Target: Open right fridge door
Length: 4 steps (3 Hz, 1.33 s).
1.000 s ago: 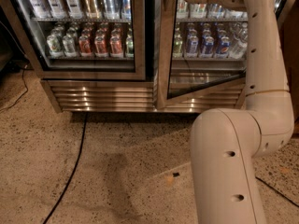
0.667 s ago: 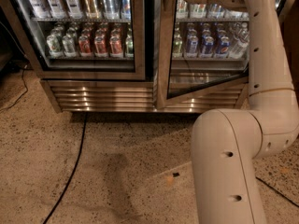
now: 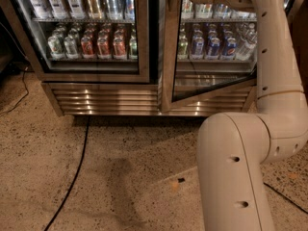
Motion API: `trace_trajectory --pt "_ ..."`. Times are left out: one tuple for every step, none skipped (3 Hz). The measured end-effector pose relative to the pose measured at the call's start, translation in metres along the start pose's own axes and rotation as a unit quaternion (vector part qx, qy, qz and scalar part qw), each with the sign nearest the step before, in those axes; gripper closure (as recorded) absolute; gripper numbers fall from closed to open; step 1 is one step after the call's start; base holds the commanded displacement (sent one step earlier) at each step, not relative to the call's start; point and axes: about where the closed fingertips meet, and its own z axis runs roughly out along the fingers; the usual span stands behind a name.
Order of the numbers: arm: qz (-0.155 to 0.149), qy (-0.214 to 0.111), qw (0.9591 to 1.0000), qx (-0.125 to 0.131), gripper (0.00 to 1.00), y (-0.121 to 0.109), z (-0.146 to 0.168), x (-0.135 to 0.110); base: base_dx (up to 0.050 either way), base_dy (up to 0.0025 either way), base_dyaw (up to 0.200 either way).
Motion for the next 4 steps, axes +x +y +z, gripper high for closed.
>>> trace_trajectory --pt "0.0 0.0 1.0 0.0 0.59 -0.0001 0.0 0.0 0.0 0.0 0.0" --pt "0.0 0.0 1.0 0.0 0.36 0.0004 0.0001 -0.0009 0.0 0.0 0.0" --pt "0.0 0.0 1.0 0.0 0.13 0.0003 0.0 -0.001 0.0 0.0 0.0" --pt "0.0 -0.001 1.0 0.001 0.0 -0.0002 0.0001 -0.0009 0.0 0.0 0.0"
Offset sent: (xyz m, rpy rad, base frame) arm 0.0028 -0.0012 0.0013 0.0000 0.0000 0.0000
